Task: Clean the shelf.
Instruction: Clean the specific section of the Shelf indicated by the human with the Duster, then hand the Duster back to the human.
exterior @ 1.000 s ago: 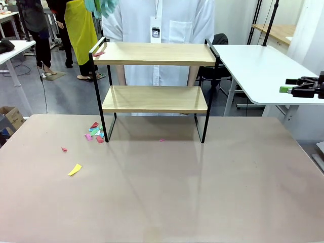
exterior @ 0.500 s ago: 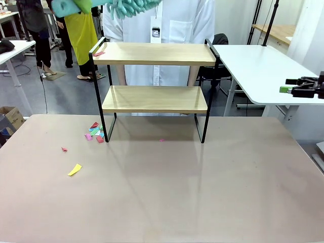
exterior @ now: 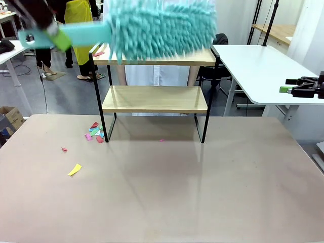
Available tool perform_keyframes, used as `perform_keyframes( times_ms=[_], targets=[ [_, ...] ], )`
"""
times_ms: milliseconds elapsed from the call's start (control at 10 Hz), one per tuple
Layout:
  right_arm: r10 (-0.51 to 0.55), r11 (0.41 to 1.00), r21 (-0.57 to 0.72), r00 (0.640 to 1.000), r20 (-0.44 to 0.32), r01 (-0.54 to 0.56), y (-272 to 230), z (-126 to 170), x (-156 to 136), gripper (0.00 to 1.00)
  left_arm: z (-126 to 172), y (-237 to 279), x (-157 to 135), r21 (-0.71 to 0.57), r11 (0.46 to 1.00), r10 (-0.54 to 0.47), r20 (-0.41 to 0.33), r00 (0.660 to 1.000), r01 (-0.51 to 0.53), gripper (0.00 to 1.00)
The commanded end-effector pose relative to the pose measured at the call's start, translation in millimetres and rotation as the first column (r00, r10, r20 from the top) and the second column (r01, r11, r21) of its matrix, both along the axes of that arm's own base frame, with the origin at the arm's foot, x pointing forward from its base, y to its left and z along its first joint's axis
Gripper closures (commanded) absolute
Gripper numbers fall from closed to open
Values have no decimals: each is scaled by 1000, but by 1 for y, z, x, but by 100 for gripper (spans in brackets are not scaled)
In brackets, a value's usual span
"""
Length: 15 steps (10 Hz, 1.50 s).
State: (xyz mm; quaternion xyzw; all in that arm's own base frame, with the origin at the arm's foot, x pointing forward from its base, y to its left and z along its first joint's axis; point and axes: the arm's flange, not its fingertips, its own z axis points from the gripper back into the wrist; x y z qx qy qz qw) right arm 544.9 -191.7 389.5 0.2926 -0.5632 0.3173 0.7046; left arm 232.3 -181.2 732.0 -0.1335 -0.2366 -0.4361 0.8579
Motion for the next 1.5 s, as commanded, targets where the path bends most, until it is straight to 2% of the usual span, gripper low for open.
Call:
perform_keyframes(
  times_ms=[0,100,400,600,800,900,1000,1400],
  targets=[
    [3,1000,0,1000,6,-3,2,3,0,0,-22,-5,15,123,983,-125,-74,989,134,87],
    [3,1000,0,1000,6,-3,2,3,0,0,-38,-5,18,214,957,-179,-96,979,196,87],
    [3,1000,0,1000,6,-3,2,3,0,0,-78,-5,32,398,840,-268,-288,919,370,87],
    [3,1000,0,1000,6,-3,2,3,0,0,-92,-5,45,471,765,-266,-389,882,439,87],
    [3,1000,0,1000,6,-3,2,3,0,0,-104,0,60,513,717,-246,-448,860,472,87],
    [3,1000,0,1000,6,-3,2,3,0,0,-108,0,67,514,726,-237,-436,868,457,87],
    [3,1000,0,1000,6,-3,2,3,0,0,-113,-4,51,483,755,-230,-438,869,443,87],
    [3,1000,0,1000,6,-3,2,3,0,0,-113,-4,51,483,755,-230,-438,869,443,87]
  ],
)
